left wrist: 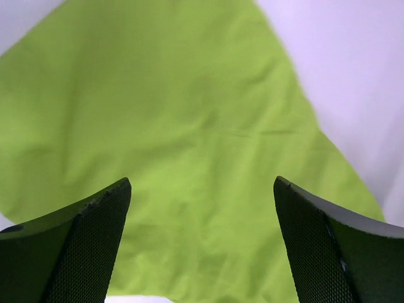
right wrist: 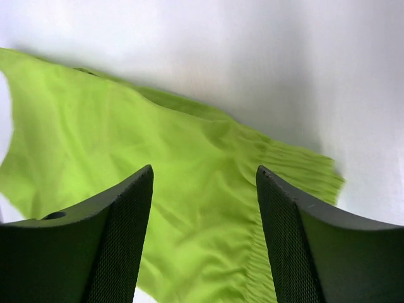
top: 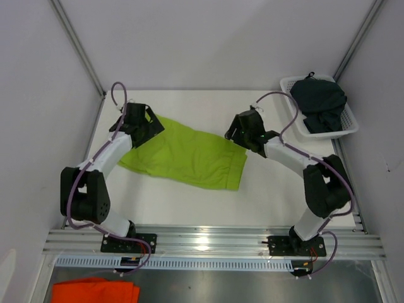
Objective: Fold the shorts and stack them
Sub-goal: Fold the shorts
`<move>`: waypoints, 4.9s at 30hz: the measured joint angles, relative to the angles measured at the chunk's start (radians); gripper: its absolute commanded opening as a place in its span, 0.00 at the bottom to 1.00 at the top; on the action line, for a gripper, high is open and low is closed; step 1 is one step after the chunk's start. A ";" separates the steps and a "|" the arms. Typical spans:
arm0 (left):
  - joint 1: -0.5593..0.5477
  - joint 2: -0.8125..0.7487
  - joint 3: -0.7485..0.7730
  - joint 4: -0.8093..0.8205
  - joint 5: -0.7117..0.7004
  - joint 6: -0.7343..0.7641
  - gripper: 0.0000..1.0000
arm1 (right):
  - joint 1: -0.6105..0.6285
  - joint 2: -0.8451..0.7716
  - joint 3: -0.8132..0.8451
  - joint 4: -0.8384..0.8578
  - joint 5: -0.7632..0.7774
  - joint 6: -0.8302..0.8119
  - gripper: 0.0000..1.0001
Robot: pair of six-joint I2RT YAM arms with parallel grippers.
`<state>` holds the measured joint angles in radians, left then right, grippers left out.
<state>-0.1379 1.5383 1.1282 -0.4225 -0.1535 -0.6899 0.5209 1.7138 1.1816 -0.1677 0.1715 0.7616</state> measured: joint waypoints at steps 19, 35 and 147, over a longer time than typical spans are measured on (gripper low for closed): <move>-0.549 0.321 0.303 0.040 0.170 0.018 0.83 | -0.260 -0.352 -0.642 0.414 -0.454 -0.065 0.99; -0.559 0.443 0.299 0.092 0.261 -0.010 0.33 | -0.264 -0.146 -0.728 0.776 -0.599 0.034 0.98; -0.647 0.489 0.122 0.399 0.122 -0.260 0.24 | -0.140 -0.255 0.149 -0.713 -0.291 -0.160 0.00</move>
<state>-0.7845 2.0270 1.2507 -0.0235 -0.0311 -0.9497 0.3809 1.4586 1.3304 -0.8803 -0.1200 0.6014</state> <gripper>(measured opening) 0.202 0.061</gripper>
